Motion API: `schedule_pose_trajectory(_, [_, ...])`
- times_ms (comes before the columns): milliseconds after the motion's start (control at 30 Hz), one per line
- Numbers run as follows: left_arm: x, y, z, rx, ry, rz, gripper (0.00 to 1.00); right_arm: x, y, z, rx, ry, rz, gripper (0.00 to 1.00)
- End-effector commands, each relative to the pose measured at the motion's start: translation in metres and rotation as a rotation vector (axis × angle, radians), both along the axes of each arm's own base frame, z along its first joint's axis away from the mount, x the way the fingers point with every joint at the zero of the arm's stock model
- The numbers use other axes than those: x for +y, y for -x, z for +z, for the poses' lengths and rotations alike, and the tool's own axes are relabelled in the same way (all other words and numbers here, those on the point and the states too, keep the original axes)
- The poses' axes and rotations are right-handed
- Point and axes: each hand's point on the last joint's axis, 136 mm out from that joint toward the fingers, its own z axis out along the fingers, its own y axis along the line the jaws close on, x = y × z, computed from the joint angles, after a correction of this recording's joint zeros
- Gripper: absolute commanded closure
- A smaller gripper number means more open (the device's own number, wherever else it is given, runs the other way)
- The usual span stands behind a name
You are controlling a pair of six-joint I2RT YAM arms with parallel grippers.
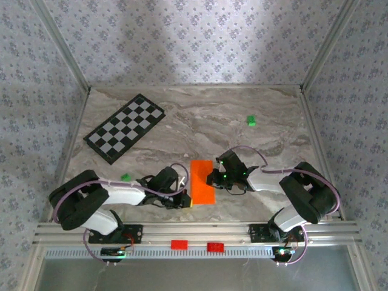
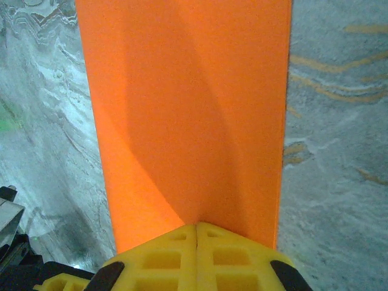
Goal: Fold a paper plane with a square sheet of paper (pick it up from the middle)
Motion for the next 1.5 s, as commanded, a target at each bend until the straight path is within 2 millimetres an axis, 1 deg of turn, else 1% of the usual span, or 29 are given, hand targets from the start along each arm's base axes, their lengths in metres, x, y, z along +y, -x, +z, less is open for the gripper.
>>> schedule_pose_trajectory(0, [0.023, 0.017, -0.013, 0.035, -0.099, -0.022, 1.0, -0.064, 0.044, -0.064, 0.187, 0.309, -0.06, 1.0])
schedule_pose_trajectory(67, [0.016, 0.01, 0.004, -0.005, -0.067, -0.015, 1.0, -0.064, 0.045, -0.065, 0.188, 0.311, -0.06, 1.0])
schedule_pose_trajectory(233, [-0.003, -0.018, 0.052, -0.137, 0.046, 0.029, 1.0, -0.064, 0.045, -0.064, 0.186, 0.312, -0.059, 1.0])
schedule_pose_trajectory(300, [-0.006, -0.035, 0.059, -0.158, 0.069, 0.067, 1.0, -0.064, 0.045, -0.064, 0.186, 0.312, -0.061, 1.0])
schedule_pose_trajectory(400, [-0.015, -0.051, 0.062, -0.152, 0.103, 0.077, 1.0, -0.064, 0.045, -0.064, 0.187, 0.313, -0.061, 1.0])
schedule_pose_trajectory(467, [-0.025, -0.056, 0.059, -0.136, 0.114, 0.064, 1.0, -0.064, 0.045, -0.065, 0.187, 0.315, -0.062, 1.0])
schedule_pose_trajectory(567, [-0.037, -0.055, 0.05, -0.102, 0.123, 0.028, 1.0, -0.066, 0.047, -0.066, 0.193, 0.324, -0.062, 1.0])
schedule_pose_trajectory(633, [-0.039, -0.052, 0.039, -0.082, 0.108, 0.011, 1.0, -0.065, 0.046, -0.067, 0.194, 0.321, -0.063, 1.0])
schedule_pose_trajectory(700, [-0.037, -0.044, 0.025, -0.056, 0.079, -0.018, 1.0, -0.064, 0.046, -0.068, 0.196, 0.319, -0.061, 1.0])
schedule_pose_trajectory(767, [-0.031, -0.027, 0.008, -0.037, 0.039, -0.074, 1.0, -0.063, 0.046, -0.068, 0.197, 0.318, -0.06, 1.0])
schedule_pose_trajectory(867, [-0.006, -0.002, -0.025, 0.019, -0.073, -0.12, 1.0, -0.062, 0.045, -0.067, 0.197, 0.317, -0.053, 1.0])
schedule_pose_trajectory(900, [0.002, 0.006, -0.033, 0.036, -0.093, -0.126, 1.0, -0.062, 0.045, -0.067, 0.195, 0.322, -0.052, 1.0])
schedule_pose_trajectory(967, [0.014, 0.018, -0.041, 0.053, -0.116, -0.126, 0.99, -0.063, 0.045, -0.067, 0.193, 0.324, -0.053, 1.0])
schedule_pose_trajectory(1067, [0.025, 0.027, -0.04, 0.039, -0.136, -0.133, 0.99, -0.066, 0.047, -0.067, 0.192, 0.33, -0.053, 1.0])
schedule_pose_trajectory(1233, [0.028, 0.031, -0.027, -0.025, -0.169, -0.179, 0.97, -0.068, 0.048, -0.069, 0.191, 0.337, -0.046, 1.0])
schedule_pose_trajectory(1300, [0.023, 0.026, -0.022, -0.088, -0.202, -0.179, 0.98, -0.068, 0.046, -0.069, 0.184, 0.343, -0.044, 1.0])
schedule_pose_trajectory(1367, [0.022, 0.013, -0.013, -0.143, -0.244, -0.145, 1.0, -0.065, 0.044, -0.068, 0.175, 0.338, -0.03, 1.0])
schedule_pose_trajectory(1467, [0.017, -0.01, 0.013, -0.231, -0.207, -0.049, 1.0, -0.056, 0.036, -0.059, 0.142, 0.317, -0.001, 1.0])
